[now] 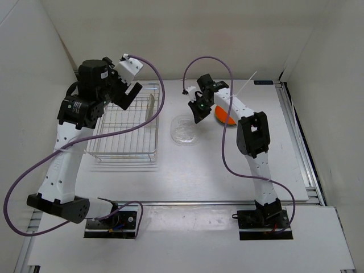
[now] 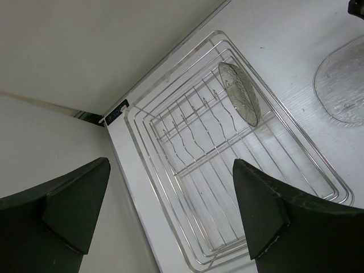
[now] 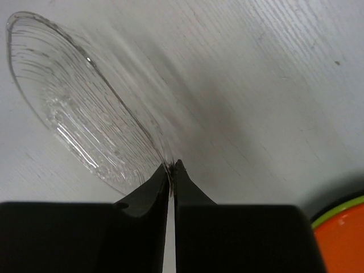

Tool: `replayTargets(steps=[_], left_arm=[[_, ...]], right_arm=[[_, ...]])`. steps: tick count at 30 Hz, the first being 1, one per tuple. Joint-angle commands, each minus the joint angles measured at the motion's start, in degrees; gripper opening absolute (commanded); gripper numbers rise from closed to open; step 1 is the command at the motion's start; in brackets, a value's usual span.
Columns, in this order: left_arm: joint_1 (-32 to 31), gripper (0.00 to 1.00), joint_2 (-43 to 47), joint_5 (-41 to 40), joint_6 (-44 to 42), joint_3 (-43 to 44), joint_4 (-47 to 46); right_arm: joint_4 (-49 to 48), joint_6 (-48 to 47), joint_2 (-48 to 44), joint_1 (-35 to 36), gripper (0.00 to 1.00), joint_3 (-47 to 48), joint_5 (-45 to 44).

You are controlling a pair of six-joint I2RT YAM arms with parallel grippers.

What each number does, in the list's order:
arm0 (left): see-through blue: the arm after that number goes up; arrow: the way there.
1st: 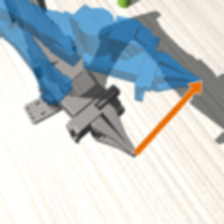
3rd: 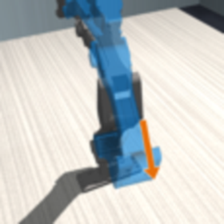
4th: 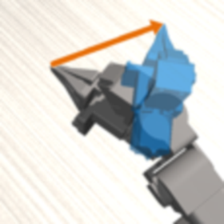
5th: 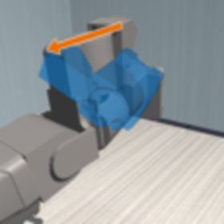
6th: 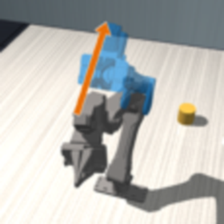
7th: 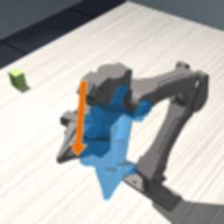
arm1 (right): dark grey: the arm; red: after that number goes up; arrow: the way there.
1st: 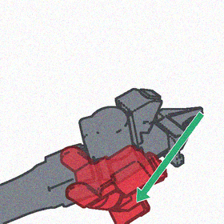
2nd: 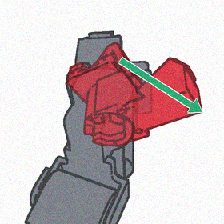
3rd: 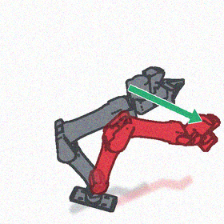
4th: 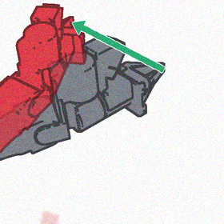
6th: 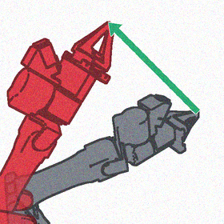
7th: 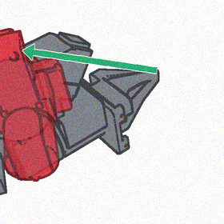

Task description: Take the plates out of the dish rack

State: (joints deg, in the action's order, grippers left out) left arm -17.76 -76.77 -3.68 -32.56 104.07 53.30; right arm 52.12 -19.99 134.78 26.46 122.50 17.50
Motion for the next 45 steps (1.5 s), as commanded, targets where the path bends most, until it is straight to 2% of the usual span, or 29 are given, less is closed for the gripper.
replayTargets(steps=[1,13,16,18,21,25,26,27,32,41,45], left_arm=[[0.4,1.00,1.6,2.7,0.7,-0.3,0.8],[0.4,1.00,4.0,3.2,1.3,-5.6,0.8],[0.4,1.00,4.5,3.2,1.3,-6.8,0.8],[0.4,1.00,5.1,3.2,1.3,-7.4,0.8],[0.9,1.00,5.1,3.2,1.3,-8.6,0.8],[1.9,1.00,5.6,3.8,2.5,-10.5,-0.3],[2.5,1.00,6.1,3.8,2.5,-10.5,-0.3],[2.5,1.00,6.1,3.8,3.0,-11.1,-0.3],[4.4,1.00,6.1,3.2,6.5,-16.1,-5.0],[4.4,1.00,5.0,6.3,8.5,-21.6,-10.1],[4.4,1.00,2.9,5.8,11.9,-23.4,-14.3]], right_arm=[[-2.3,-1.1,0.6,0.5,0.05,0.8,0.5],[-4.6,-2.8,5.0,0.5,0.08,1.5,-6.2],[-5.2,-2.8,5.6,0.5,0.11,1.5,-7.7],[-5.7,-2.8,5.6,0.5,0.20,2.0,-9.0],[-6.3,-2.2,5.6,0.5,0.26,2.7,-9.0],[-6.9,-1.6,6.1,0.5,0.27,3.4,-9.7],[-6.9,-1.6,6.1,0.5,0.35,3.9,-10.2],[-6.9,-1.6,6.1,0.5,0.36,3.9,-10.2],[-6.9,0.1,1.4,0.5,0.52,3.6,-10.7],[-5.7,2.6,-12.2,0.5,0.54,1.3,-11.5],[-5.1,5.0,-20.0,0.5,0.61,0.8,-14.0]])
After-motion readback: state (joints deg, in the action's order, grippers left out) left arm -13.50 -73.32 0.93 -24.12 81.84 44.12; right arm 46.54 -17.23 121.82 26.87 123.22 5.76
